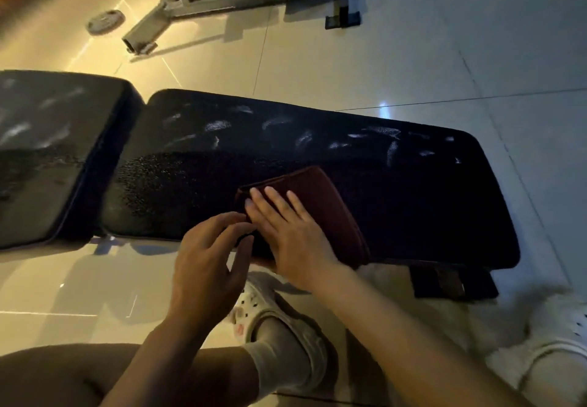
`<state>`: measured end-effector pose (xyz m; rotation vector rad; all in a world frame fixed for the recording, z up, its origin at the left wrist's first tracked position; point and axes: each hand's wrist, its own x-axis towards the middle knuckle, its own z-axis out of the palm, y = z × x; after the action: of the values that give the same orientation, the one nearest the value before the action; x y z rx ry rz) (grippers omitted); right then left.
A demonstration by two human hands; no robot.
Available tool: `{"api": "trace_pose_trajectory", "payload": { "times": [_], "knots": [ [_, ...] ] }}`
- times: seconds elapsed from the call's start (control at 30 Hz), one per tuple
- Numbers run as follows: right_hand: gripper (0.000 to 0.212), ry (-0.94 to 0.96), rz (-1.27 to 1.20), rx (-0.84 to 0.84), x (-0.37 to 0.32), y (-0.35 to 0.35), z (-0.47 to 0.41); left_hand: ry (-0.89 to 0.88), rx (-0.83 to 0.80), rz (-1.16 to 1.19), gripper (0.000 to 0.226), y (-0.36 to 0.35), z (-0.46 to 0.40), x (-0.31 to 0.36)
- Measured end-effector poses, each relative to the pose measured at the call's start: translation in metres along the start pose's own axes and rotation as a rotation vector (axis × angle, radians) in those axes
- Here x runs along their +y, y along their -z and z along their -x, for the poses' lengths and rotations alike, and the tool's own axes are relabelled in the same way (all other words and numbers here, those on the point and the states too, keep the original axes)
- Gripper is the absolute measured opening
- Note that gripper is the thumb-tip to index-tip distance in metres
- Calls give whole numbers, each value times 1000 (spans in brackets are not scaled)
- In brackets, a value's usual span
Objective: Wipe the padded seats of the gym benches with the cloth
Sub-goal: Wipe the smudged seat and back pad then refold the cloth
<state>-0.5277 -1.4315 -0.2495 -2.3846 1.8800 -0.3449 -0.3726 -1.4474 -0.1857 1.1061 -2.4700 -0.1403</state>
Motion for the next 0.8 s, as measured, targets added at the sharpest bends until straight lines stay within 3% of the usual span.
{"api": "trace_pose_trajectory", "payload": {
  "times": [0.13,0.27,0.43,0.6,0.8],
  "knots": [
    [94,106,3,-90,-27,15,-61,-15,-112,-126,34,50,-8,-25],
    [84,95,-87,-90,-29,23,-79,-145,-408,-293,34,86,-39,-41],
    [89,-309,-184,47,16,11,-28,-386,-584,-392,43,96,-70,-44],
    [89,-700,-191,1,82,8,38,-429,-705,-333,48,68,-89,-14],
    [86,-1236,-238,96,173,-3,112,-596,-947,-341,50,26,-99,27]
  ]
}}
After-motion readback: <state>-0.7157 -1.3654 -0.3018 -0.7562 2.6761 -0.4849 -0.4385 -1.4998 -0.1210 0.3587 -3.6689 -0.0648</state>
